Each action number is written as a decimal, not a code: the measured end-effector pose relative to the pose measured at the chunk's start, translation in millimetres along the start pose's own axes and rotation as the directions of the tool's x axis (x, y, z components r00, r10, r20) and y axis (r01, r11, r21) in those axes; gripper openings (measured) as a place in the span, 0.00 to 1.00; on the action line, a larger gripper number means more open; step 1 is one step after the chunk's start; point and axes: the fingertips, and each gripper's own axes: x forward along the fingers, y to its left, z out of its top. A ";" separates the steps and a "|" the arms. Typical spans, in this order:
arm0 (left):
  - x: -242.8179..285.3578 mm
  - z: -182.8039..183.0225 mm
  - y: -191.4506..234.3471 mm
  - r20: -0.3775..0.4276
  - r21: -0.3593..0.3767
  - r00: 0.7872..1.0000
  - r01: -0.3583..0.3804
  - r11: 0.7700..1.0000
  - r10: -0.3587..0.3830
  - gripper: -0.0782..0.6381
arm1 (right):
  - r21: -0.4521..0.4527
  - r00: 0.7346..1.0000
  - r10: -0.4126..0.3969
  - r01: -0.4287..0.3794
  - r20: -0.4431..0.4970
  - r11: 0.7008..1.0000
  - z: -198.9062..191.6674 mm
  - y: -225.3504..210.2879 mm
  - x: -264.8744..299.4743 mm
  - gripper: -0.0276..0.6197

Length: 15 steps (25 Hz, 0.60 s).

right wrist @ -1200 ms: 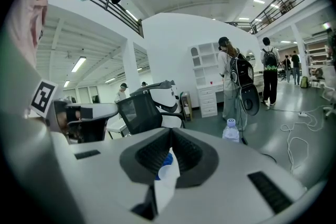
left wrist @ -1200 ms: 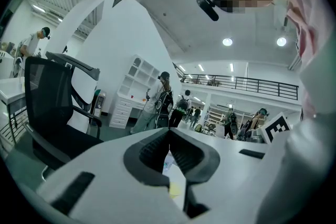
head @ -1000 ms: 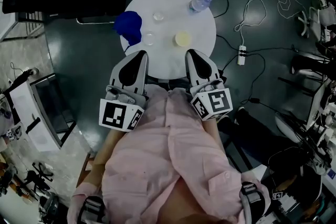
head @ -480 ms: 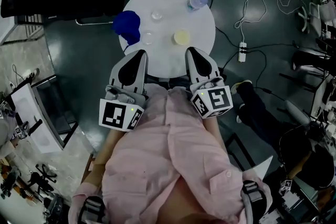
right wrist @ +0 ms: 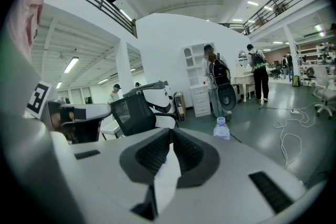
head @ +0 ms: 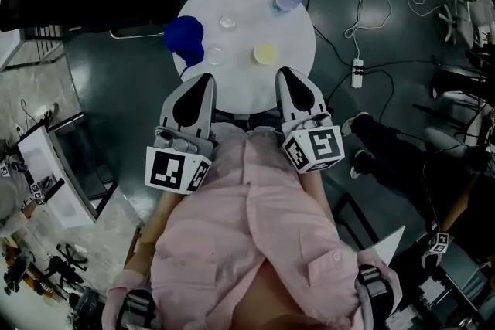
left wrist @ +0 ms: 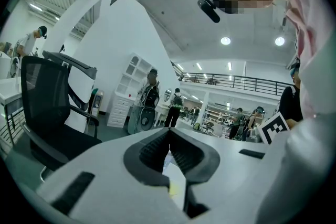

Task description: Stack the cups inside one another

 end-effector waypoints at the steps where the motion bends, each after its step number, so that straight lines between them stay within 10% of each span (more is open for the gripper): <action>1: 0.4 -0.1 0.6 0.000 0.001 1.000 0.000 1.000 0.000 0.13 | 0.005 1.000 -0.003 0.003 -0.002 1.000 -0.6 -1.7 0.9 0.09; 15: 1.1 -1.7 -0.3 -0.011 0.013 1.000 -0.008 1.000 0.009 0.13 | 0.010 0.997 -0.001 0.001 -0.072 1.000 -16.2 -24.4 21.6 0.09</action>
